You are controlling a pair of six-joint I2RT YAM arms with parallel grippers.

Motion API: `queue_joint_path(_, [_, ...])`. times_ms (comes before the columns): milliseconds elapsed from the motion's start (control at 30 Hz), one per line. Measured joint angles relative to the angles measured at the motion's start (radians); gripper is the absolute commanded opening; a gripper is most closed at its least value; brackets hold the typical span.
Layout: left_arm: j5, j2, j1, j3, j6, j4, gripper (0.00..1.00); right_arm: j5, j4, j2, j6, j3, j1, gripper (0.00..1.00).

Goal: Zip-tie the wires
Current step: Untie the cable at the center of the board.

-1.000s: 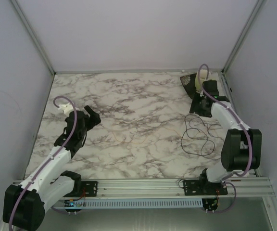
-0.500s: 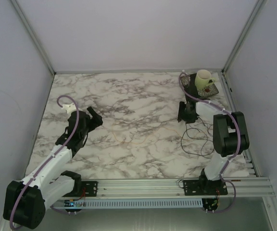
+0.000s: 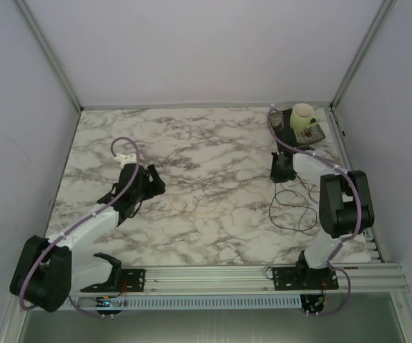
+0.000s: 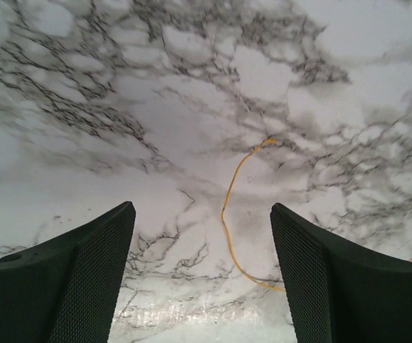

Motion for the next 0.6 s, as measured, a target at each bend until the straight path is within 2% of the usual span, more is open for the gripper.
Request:
queue_joint_path(167, [0.011, 0.126, -0.043, 0.041, 0.03, 0.018, 0.72, 0.006, -0.002, -0.061, -0.004, 0.0, 0.0, 0.0])
queue_joint_path(367, [0.011, 0.254, -0.082, 0.122, 0.071, 0.058, 0.56, 0.01, -0.004, -0.091, -0.005, 0.0, 0.001, 0.0])
queue_joint_path(600, [-0.009, 0.338, -0.09, 0.129, 0.109, 0.064, 0.43, 0.01, -0.019, -0.134, -0.008, 0.0, 0.006, 0.0])
